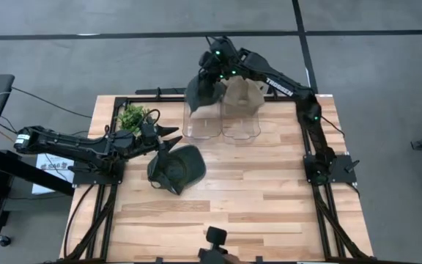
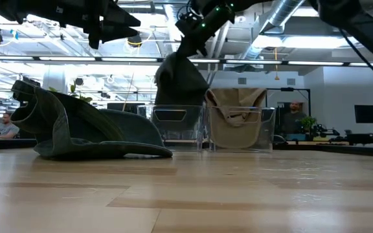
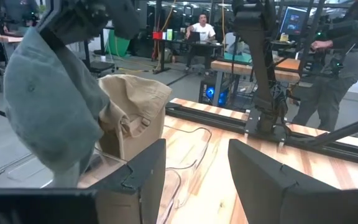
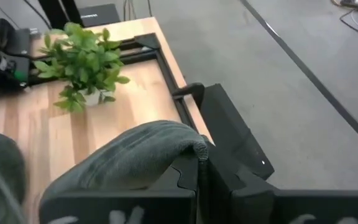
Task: Pick & Place hat
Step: Put the right black cap into the left transparent bin
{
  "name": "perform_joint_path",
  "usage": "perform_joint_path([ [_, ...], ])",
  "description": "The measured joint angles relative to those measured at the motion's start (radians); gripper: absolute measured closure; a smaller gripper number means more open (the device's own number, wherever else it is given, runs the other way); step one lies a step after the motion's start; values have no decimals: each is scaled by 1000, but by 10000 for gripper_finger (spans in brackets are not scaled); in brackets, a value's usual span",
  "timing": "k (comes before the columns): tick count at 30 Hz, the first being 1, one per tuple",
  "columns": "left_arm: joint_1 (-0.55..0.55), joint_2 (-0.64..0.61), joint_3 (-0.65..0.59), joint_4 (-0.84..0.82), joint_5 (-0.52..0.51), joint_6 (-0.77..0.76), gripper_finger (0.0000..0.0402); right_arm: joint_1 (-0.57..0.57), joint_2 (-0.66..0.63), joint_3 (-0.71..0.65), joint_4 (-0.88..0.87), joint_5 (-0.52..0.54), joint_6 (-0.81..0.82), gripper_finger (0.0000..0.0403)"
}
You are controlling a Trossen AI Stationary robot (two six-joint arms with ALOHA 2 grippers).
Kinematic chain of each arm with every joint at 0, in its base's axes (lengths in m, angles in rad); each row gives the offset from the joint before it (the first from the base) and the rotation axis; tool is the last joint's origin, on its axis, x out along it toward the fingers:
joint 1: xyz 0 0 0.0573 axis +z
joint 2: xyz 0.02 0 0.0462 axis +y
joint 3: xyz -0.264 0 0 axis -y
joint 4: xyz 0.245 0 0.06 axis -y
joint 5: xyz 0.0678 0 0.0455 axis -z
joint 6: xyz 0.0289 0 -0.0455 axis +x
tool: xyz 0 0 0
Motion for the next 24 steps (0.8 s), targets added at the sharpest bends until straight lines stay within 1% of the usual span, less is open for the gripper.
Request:
perform_joint_path([
  [2, 0, 0, 0, 0, 0, 0, 230, 0, 11, 22, -4, -2, 3, 403],
  [6, 0, 0, 0, 0, 0, 0, 230, -21, 27, 14, 32, 0, 38, 403],
  [10, 0, 0, 0, 0, 0, -7, 230, -64, 74, 13, 26, -1, 76, 403],
  [14, -2, 0, 0, 0, 0, -8, 230, -108, 117, 12, 31, -3, 78, 403],
  [20, -2, 0, 0, 0, 0, -8, 230, -148, 146, 12, 59, -2, 50, 403],
  [24, -2, 0, 0, 0, 0, -8, 230, -160, 146, 13, 89, -2, -14, 401],
])
